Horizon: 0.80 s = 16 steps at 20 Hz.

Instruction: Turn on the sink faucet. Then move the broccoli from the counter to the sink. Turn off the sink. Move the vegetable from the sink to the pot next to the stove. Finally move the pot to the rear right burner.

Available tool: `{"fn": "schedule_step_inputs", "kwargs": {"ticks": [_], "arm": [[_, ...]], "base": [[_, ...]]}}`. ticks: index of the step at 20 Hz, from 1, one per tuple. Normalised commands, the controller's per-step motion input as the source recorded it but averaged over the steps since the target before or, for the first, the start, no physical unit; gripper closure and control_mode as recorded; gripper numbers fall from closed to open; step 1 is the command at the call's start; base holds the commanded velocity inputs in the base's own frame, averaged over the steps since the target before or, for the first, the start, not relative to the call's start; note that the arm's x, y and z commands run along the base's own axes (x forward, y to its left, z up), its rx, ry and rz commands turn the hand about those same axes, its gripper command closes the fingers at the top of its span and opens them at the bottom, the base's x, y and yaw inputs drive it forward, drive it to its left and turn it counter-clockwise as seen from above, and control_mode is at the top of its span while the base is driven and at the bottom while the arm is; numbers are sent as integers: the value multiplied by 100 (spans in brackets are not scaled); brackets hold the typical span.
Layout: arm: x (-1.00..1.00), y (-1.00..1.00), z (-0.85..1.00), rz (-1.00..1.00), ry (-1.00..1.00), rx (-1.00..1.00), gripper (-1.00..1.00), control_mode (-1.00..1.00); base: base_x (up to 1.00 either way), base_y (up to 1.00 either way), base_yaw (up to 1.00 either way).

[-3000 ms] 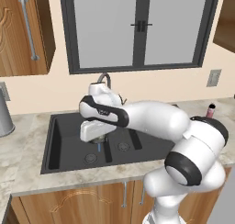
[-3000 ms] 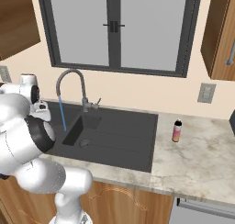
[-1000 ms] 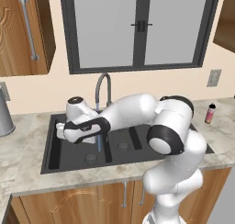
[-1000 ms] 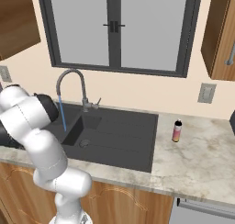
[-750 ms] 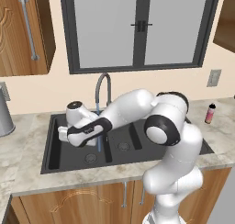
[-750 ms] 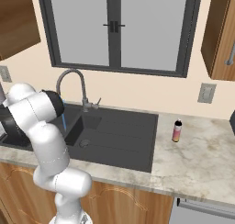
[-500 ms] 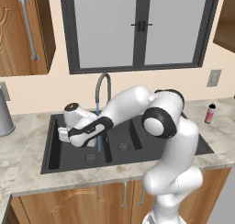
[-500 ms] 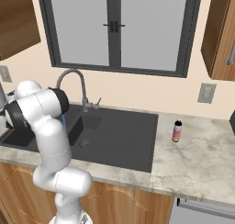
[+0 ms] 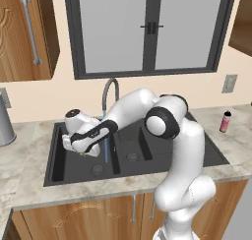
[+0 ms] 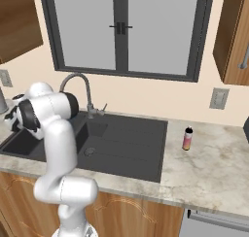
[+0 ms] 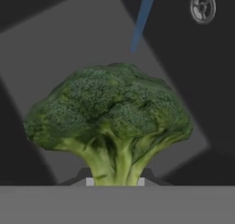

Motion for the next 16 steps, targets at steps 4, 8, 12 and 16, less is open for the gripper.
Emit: {"fn": "schedule_step_inputs", "kwargs": {"ticks": [4, 8, 12, 16], "arm": [[24, 0, -36, -6, 5, 0, 100, -100], [18, 0, -33, -7, 0, 0, 100, -100], [17, 0, -29, -8, 0, 0, 100, -100], [13, 0, -28, -8, 0, 0, 100, -100]], "base": [[0, 0, 0], [0, 0, 0], [0, 0, 0], [0, 0, 0]]}}
